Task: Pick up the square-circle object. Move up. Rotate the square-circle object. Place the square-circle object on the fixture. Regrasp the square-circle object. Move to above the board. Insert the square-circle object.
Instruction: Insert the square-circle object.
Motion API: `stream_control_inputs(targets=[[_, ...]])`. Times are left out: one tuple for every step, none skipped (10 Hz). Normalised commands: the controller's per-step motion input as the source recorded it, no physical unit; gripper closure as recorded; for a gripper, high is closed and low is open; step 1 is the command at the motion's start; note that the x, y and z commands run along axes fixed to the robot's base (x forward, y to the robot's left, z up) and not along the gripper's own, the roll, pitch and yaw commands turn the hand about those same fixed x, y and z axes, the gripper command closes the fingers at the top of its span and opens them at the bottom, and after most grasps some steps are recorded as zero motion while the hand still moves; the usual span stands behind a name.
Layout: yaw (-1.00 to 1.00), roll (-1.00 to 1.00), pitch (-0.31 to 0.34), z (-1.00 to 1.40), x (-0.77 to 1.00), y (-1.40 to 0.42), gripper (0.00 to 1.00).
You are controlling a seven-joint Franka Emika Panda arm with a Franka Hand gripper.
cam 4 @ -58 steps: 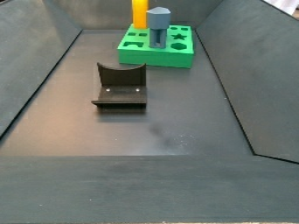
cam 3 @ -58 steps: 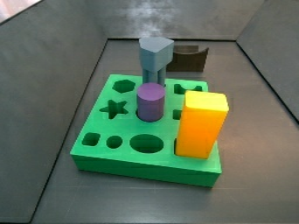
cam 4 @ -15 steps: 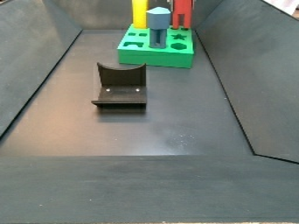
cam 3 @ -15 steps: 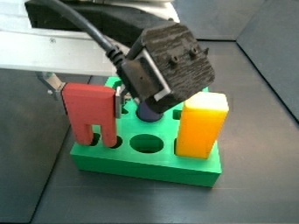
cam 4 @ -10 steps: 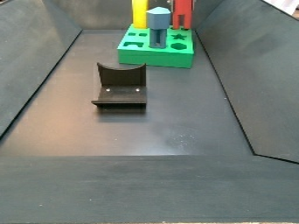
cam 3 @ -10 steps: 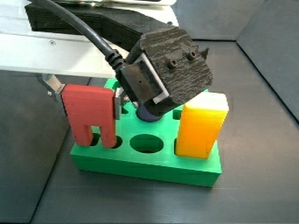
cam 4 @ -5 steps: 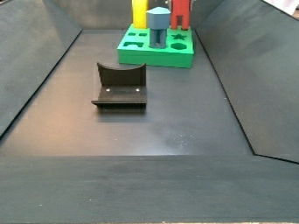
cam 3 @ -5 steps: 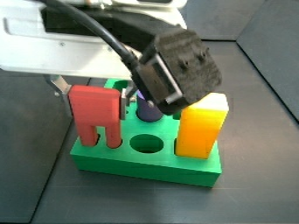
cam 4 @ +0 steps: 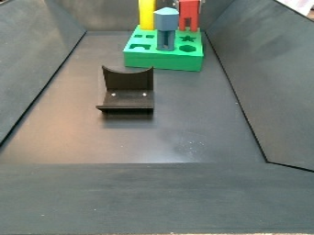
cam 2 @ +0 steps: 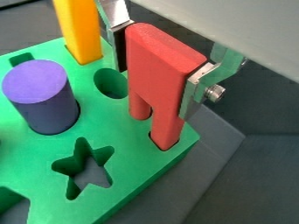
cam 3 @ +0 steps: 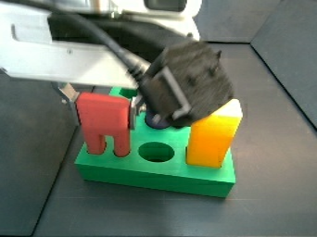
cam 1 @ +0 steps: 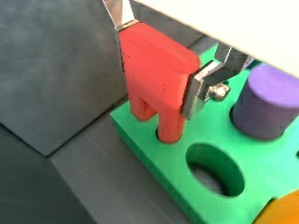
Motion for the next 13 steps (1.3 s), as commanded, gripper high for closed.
stream_control_inputs(targets=[[-0.43, 0.01, -0.324, -0.51, -0.13, -0.01, 1.00], [-0.31, 0.00, -0.357, -0.47, -0.20, 0.00, 1.00], [-0.21, -0.01, -0.383, -0.43, -0.18, 0.01, 1.00], [-0.03, 0.00, -0.381, -0.42, -0.15, 0.21, 1.00], [0.28, 0.00, -0.320, -0.59, -0.06, 0.23, 1.00], [0.53, 0.00, -0.311, -0.61, 0.00, 0.24, 1.00], [0.66, 0.00, -0.294, -0.62, 0.00, 0.20, 1.00], [0.57, 0.01, -0.271, -0.60, -0.01, 0.04, 1.00], [0.17, 0.01, -0.214, -0.35, -0.05, -0.05, 1.00], [0.00, 0.02, -0.117, -0.11, -0.07, -0.09, 1.00], [0.00, 0.00, -0.087, 0.00, -0.06, -0.01, 1.00], [0.00, 0.00, -0.030, -0.02, 0.00, 0.00, 1.00], [0.00, 0.00, 0.000, 0.00, 0.00, 0.00, 1.00]])
